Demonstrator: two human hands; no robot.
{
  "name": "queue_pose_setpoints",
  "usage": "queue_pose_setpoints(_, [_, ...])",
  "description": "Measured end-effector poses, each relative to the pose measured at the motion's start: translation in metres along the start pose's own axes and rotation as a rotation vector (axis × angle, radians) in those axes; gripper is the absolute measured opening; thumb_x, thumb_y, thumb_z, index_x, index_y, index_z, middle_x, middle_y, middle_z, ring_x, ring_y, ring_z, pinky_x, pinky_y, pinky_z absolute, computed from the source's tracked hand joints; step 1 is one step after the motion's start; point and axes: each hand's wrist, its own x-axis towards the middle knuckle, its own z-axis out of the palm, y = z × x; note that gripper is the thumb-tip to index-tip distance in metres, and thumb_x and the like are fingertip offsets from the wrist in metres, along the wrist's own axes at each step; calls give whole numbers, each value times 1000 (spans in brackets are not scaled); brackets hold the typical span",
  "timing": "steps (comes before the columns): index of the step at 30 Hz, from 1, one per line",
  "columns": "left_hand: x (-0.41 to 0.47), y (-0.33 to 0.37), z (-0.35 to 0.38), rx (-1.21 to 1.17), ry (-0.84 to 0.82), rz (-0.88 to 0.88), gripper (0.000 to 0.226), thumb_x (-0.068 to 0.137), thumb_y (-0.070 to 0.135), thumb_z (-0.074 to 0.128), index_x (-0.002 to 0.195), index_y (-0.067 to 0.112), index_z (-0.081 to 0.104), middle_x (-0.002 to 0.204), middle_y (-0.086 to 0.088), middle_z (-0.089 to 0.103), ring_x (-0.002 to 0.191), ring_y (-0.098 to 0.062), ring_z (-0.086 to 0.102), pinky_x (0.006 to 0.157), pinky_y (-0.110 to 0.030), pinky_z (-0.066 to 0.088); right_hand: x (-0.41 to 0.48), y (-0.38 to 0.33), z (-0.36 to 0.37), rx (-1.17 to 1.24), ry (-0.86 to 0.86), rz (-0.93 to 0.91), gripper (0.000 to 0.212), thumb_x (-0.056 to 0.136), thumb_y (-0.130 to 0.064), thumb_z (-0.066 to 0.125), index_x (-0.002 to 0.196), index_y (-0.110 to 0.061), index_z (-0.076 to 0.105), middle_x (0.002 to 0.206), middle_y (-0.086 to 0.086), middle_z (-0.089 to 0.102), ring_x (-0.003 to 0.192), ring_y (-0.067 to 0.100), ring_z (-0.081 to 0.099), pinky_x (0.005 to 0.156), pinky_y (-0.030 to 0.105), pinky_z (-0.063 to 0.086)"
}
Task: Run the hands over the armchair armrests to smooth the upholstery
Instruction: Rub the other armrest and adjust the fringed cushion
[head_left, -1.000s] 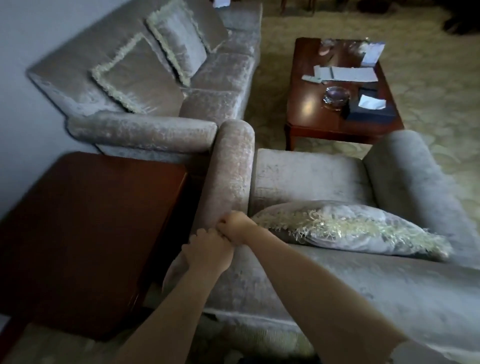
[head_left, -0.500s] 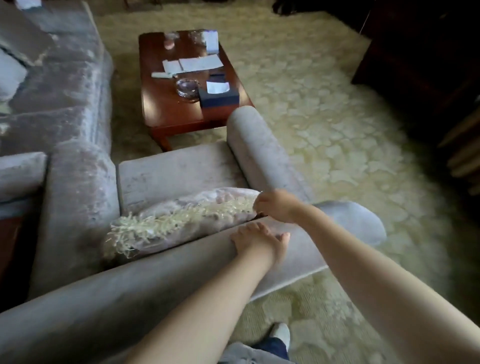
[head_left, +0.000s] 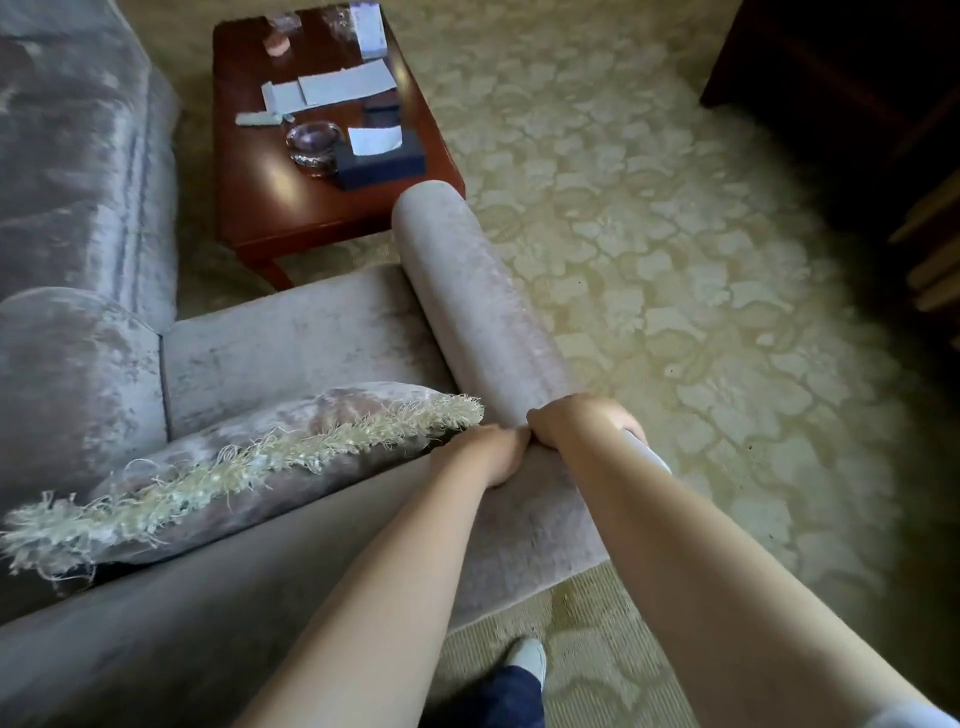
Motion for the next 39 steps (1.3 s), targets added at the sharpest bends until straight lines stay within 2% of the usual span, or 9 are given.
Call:
queue_pose_setpoints(4, [15,-4,-4,-200,-210,50,51,87,51,36,122,23,61,130,-7,58,115,-25,55,103,-44,37,8,-3,0,-26,-48,29,45,87,-31,41,128,-18,51,135,10,48,122,39,45,92,61,40])
queue_pose_setpoints(9, [12,-16,5,-240,-291,59,59,80,62,40,118,24,64,122,-9,63,110,-28,59,104,-46,37,10,1,13,-117,-33,-78,38,91,-36,45,124,-20,55,129,3,53,114,29,52,88,46,44])
queue_pose_setpoints(17, [-40,-6,39,8,-361,234,51,93,58,21,135,40,44,146,-1,41,127,-25,42,107,-45,29,-14,40,58,-106,6,-59,41,90,-23,46,129,-12,51,131,6,52,115,30,53,90,46,49])
queue_pose_setpoints(20, [-44,-2,42,162,-283,212,68,81,67,9,142,44,31,151,-2,34,132,-29,38,108,-47,29,-19,47,60,-27,9,21,43,88,-23,45,129,-10,50,131,8,53,114,33,53,91,50,48])
queue_pose_setpoints(23, [-43,-5,35,145,-226,233,50,95,51,17,142,41,30,148,-8,37,129,-33,40,106,-44,32,-27,33,49,-123,-24,35,47,88,-24,45,133,-10,45,137,9,47,120,37,49,95,55,43])
queue_pose_setpoints(26, [-44,-14,35,81,-188,138,46,99,38,28,141,20,39,142,-16,43,125,-36,44,105,-43,34,-30,10,41,-249,38,-76,49,86,-25,52,133,-12,46,138,8,47,122,34,48,98,52,41])
queue_pose_setpoints(29, [-53,-41,27,30,-123,-30,67,89,59,35,133,10,48,139,-16,47,125,-34,44,105,-42,33,-44,-28,37,-275,120,-247,42,88,-25,51,128,-14,51,133,5,52,118,29,52,95,48,45])
queue_pose_setpoints(36, [-124,-204,-40,-21,34,-338,65,88,55,41,141,17,39,149,-10,35,133,-33,35,111,-49,23,-137,-183,37,-460,105,-581,38,89,-24,45,124,-11,55,127,5,56,112,28,55,89,38,46])
queue_pose_setpoints(39, [-175,-287,-58,-10,213,-403,64,91,56,36,144,19,35,151,-9,32,136,-31,32,113,-47,21,-195,-261,59,-534,-97,-656,34,95,-24,40,91,0,65,122,13,62,90,31,63,74,34,46])
